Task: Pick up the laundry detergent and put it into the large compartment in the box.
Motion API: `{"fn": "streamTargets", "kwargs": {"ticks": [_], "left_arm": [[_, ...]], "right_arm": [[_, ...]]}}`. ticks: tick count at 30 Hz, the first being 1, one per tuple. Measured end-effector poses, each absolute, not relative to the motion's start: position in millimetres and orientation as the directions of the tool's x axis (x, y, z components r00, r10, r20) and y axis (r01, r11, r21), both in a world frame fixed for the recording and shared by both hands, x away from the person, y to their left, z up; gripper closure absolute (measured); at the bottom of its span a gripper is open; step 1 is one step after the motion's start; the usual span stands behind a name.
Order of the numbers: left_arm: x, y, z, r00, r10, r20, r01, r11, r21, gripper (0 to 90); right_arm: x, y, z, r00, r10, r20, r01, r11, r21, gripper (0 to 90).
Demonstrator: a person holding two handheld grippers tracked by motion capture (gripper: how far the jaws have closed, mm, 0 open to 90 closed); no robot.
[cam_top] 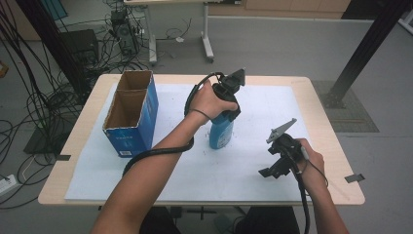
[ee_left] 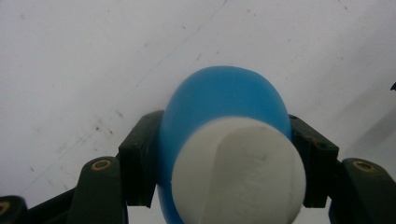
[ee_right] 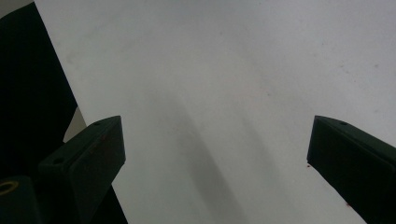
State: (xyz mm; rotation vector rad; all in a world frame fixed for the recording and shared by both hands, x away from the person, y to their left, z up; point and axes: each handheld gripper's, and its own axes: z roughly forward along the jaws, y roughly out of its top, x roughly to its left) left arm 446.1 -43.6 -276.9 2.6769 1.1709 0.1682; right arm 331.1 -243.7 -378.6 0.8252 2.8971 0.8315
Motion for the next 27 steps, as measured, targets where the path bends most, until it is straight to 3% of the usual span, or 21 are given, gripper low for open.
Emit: {"fn": "streamTargets", "kwargs": {"ticks": [27], "left_arm": [[432,-40,-164,0.68,0.732,0.034,0.68,-0.647,0.346,37.4]], "right_arm": [[326,-239,-366,-0.868,0.486,0.104,0.465,0.719,0.517,4.3]]}}
